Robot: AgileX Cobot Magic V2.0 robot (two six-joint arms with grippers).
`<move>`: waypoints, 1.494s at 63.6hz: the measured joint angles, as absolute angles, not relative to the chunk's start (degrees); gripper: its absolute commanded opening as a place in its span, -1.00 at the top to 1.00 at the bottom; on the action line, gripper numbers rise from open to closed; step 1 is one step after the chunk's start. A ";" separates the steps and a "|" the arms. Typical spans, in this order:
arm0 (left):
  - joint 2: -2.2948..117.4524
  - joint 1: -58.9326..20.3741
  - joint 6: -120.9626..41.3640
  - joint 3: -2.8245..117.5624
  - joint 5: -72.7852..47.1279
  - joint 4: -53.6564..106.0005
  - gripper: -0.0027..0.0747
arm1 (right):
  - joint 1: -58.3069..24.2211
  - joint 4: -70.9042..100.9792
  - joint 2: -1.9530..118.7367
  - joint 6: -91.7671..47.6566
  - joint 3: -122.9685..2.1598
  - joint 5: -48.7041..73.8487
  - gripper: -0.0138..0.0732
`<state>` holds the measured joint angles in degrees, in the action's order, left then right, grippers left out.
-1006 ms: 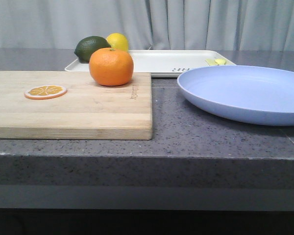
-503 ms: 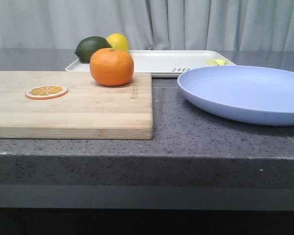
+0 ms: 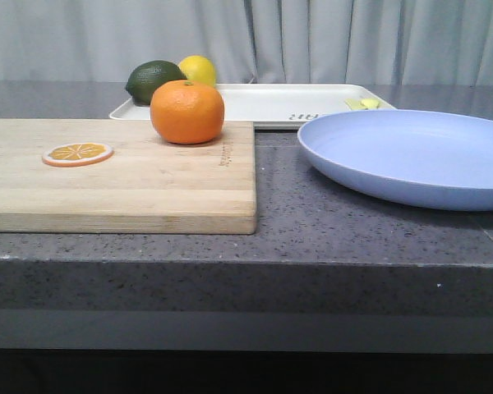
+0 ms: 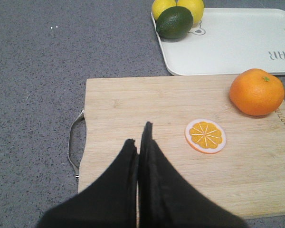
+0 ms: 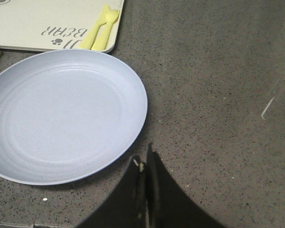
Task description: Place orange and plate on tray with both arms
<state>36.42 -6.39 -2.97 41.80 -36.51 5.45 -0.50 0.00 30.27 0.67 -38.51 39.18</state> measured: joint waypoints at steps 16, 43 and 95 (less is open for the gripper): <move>36.91 -6.39 -2.97 41.80 -36.51 5.45 0.23 | -0.50 0.00 30.72 0.67 -38.51 39.18 -0.07; 39.45 -7.23 -2.97 41.80 -33.85 5.89 -0.63 | -0.50 0.00 30.72 0.67 -36.04 39.28 -0.83; 82.37 -31.33 -3.01 69.49 -30.81 3.64 -0.69 | -0.50 0.00 30.85 0.67 -35.95 39.40 -0.83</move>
<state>82.37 -31.33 -3.01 69.49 -30.81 3.64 -0.50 0.00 30.85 0.67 -35.95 39.40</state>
